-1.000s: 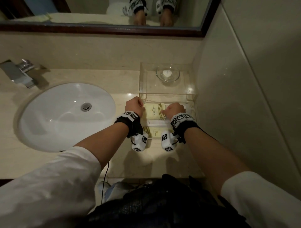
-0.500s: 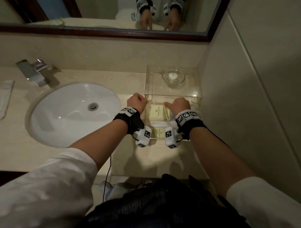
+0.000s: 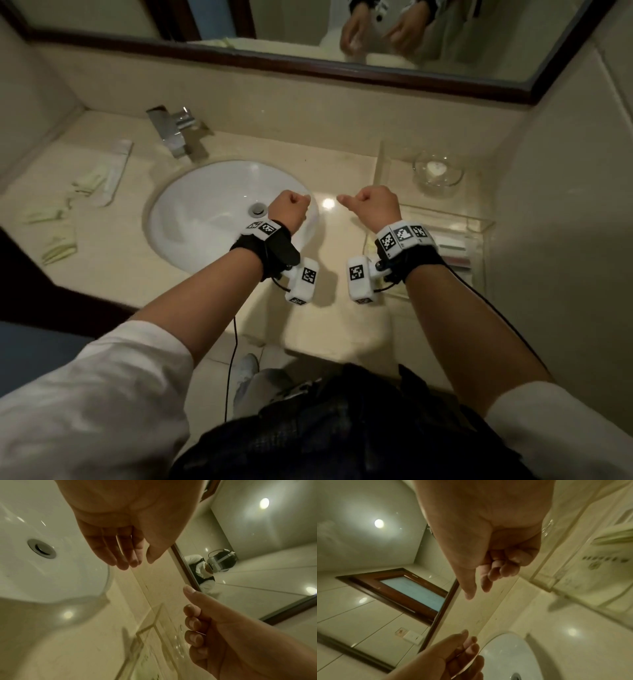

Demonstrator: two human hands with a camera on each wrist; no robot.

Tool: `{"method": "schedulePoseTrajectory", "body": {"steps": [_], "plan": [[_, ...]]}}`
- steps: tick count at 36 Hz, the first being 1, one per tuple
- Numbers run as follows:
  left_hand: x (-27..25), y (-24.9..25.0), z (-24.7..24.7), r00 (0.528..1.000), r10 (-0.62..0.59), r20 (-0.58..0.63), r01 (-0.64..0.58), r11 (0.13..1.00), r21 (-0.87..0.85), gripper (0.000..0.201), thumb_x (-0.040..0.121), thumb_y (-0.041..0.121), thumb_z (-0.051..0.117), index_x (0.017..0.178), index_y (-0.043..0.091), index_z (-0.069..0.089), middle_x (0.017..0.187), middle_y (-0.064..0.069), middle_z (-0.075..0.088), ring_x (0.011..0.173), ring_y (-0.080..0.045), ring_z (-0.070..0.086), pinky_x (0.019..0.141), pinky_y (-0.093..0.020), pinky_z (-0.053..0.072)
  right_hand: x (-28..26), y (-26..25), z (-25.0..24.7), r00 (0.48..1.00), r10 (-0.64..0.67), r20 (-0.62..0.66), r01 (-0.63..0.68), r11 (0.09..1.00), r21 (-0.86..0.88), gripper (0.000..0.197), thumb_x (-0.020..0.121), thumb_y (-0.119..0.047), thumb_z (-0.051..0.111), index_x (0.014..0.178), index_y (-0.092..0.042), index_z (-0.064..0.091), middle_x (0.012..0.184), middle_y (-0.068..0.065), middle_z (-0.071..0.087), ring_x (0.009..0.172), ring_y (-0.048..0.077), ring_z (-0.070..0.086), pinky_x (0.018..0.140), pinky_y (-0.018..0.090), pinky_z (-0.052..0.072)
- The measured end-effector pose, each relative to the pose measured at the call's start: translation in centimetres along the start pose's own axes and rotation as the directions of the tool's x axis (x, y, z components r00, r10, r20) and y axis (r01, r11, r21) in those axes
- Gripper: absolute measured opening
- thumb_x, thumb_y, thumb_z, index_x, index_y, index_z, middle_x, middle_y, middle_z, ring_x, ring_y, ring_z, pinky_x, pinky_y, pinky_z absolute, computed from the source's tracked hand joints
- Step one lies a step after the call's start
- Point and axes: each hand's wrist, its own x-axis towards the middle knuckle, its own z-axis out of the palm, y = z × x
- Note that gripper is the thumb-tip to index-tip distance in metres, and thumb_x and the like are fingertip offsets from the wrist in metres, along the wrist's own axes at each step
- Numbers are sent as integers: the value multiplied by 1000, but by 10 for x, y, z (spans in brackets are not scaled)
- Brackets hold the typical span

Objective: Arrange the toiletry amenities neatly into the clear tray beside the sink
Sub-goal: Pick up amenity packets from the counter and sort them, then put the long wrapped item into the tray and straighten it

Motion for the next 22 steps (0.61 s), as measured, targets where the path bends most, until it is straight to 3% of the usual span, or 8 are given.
{"method": "schedulePoseTrajectory", "body": {"steps": [2, 5, 11, 14, 17, 19, 21, 22], "plan": [[2, -10, -19, 999, -22, -34, 22, 1000, -12, 25, 92, 34, 53, 95, 10, 56, 90, -5, 63, 75, -19, 61, 85, -37, 53, 1, -13, 15, 999, -22, 37, 22, 1000, -7, 39, 78, -48, 71, 68, -13, 57, 78, 9, 69, 76, 26, 63, 77, 35, 52], [12, -31, -53, 995, -60, -83, 61, 998, 8, 32, 86, 40, 55, 90, 9, 60, 93, -7, 68, 87, -26, 65, 87, -39, 54, 2, -35, 37, 994, -35, 104, 38, 999, -26, 37, 79, -47, 70, 68, -14, 55, 68, 3, 60, 71, 22, 57, 70, 30, 46], [45, -80, -128, 973, -156, -170, 160, 987, 6, 29, 79, 44, 56, 83, 15, 60, 94, -10, 68, 93, -30, 66, 86, -43, 55, 3, -85, 100, 973, -72, 219, 92, 992, -81, 34, 80, -44, 69, 71, -14, 56, 75, 6, 62, 76, 25, 63, 77, 34, 51], [59, -97, -170, 957, -187, -221, 195, 981, 14, 23, 83, 39, 58, 77, 18, 54, 97, -13, 69, 97, -33, 65, 87, -40, 53, 6, -111, 136, 960, -74, 270, 109, 987, -117, 37, 79, -46, 69, 67, -15, 53, 72, 6, 58, 68, 23, 59, 78, 40, 54], [71, -106, -211, 944, -210, -254, 229, 972, 45, 29, 89, 31, 59, 65, 19, 49, 101, -19, 69, 98, -36, 63, 90, -39, 51, 9, -140, 170, 948, -63, 313, 120, 979, -166, 37, 81, -45, 68, 67, -13, 55, 71, 7, 60, 74, 28, 66, 81, 40, 55], [81, -114, -241, 936, -224, -270, 254, 964, 82, 22, 91, 29, 57, 74, 15, 58, 103, -17, 66, 99, -32, 60, 92, -36, 46, 12, -162, 194, 932, -60, 358, 141, 968, -206, 40, 85, -44, 64, 72, -6, 63, 77, 10, 67, 81, 30, 68, 85, 40, 54], [95, -127, -268, 920, -249, -302, 287, 954, 90, 29, 91, 31, 56, 103, 5, 63, 115, -16, 63, 110, -34, 57, 94, -36, 44, 16, -181, 218, 913, -39, 407, 154, 955, -253, 46, 88, -45, 59, 76, -2, 69, 85, 13, 73, 84, 29, 70, 86, 37, 54], [101, -133, -281, 916, -261, -305, 303, 948, 99, 34, 91, 31, 56, 110, 4, 61, 118, -16, 62, 112, -36, 56, 93, -36, 44, 18, -189, 230, 904, -29, 427, 153, 953, -260, 46, 88, -46, 58, 73, -4, 69, 87, 13, 74, 83, 27, 70, 84, 35, 54]]}}
